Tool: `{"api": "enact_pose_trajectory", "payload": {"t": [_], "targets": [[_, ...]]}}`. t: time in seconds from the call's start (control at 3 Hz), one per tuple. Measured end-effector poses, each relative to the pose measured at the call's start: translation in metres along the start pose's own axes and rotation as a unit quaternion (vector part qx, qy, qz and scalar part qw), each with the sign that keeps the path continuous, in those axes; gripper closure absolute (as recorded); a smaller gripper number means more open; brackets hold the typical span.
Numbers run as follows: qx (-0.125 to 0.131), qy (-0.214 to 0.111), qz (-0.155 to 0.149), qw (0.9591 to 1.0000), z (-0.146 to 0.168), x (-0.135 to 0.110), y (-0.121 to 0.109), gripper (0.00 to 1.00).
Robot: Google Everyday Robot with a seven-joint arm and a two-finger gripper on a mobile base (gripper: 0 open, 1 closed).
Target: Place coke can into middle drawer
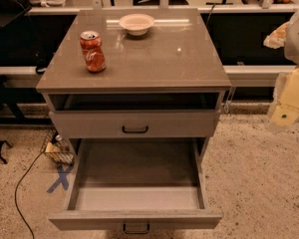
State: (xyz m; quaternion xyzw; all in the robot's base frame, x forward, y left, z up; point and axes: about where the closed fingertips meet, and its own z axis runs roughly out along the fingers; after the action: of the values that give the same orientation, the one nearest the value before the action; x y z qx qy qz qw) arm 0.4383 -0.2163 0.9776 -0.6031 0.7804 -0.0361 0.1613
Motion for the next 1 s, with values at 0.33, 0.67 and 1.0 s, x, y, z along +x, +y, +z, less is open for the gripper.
{"api": "enact_pose_trajectory", "payload": {"t": [0.33, 0.67, 1.0], "targets": [[0.0, -0.008, 0.003, 1.0, 0.002, -0.003, -0.002, 0.0], [0.003, -0.091, 0.028, 0.9954, 0.022, -0.029, -0.018, 0.0], [-0.009, -0.224, 0.055, 0.973, 0.055, -0.093, -0.06, 0.0]]}}
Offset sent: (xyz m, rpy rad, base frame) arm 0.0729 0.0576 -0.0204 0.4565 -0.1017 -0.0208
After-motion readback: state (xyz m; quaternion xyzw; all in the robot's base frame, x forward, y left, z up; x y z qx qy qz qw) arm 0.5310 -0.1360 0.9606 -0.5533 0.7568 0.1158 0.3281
